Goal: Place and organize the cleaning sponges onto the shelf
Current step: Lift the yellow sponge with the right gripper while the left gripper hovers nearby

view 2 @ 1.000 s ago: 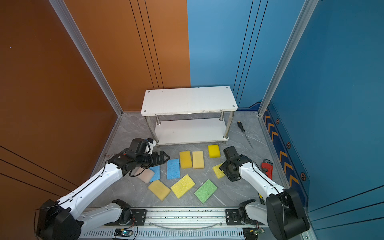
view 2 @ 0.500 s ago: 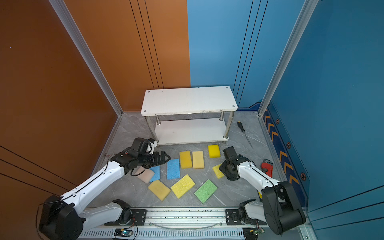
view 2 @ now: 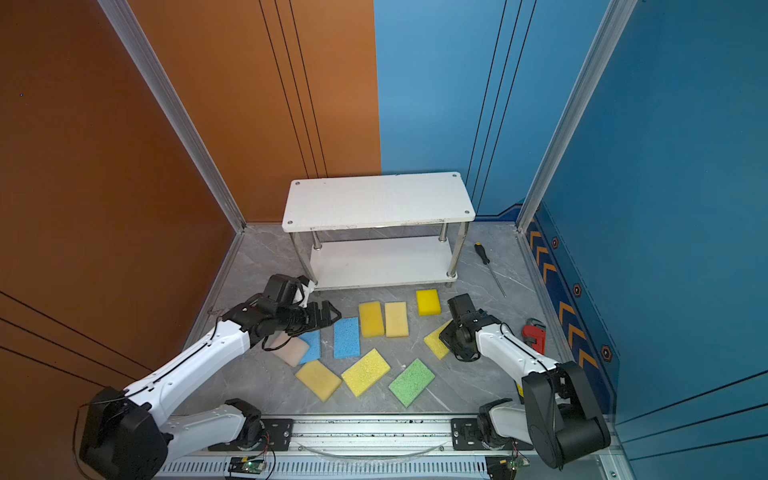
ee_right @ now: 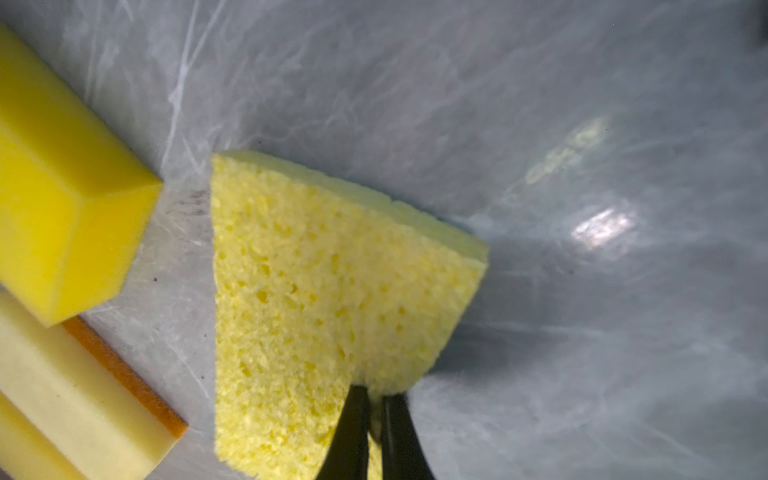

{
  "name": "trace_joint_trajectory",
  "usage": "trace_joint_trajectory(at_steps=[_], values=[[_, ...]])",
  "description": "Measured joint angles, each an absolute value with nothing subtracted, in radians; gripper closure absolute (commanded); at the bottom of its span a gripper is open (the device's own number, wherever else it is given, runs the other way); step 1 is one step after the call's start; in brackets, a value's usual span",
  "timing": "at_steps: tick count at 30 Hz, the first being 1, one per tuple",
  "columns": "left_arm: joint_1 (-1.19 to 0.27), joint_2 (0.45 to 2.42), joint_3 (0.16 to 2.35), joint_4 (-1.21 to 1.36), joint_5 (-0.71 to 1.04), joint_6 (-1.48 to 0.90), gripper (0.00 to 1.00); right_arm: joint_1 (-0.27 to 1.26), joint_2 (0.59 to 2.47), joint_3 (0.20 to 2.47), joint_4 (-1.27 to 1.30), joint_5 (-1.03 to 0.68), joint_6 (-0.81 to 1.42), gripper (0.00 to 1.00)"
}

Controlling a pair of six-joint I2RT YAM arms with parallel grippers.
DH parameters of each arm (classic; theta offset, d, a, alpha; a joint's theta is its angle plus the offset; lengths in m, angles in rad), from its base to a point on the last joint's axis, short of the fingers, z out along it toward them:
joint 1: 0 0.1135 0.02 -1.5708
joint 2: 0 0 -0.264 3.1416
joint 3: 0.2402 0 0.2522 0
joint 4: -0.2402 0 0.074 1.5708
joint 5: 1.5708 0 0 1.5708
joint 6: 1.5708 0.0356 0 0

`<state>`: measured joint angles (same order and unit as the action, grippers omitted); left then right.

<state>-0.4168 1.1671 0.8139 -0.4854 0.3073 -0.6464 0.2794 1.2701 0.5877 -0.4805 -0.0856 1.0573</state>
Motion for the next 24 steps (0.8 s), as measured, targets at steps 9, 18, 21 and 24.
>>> trace_joint_trajectory(at_steps=[9,18,21,24], values=[[-0.417,1.167,0.816,-0.485,0.313,-0.649,0.02,0.248,1.172,0.583,-0.499,-0.088,1.028,1.0],[-0.412,1.168,0.847,-0.454,0.465,-0.659,0.02,0.34,1.139,0.767,-0.617,-0.207,0.863,1.0],[-0.416,1.19,0.849,-0.397,0.561,-0.694,0.0,0.433,1.161,0.876,-0.633,-0.247,0.797,1.0],[-0.435,1.242,0.867,-0.344,0.646,-0.73,0.02,0.53,1.227,0.971,-0.643,-0.275,0.742,1.0]])
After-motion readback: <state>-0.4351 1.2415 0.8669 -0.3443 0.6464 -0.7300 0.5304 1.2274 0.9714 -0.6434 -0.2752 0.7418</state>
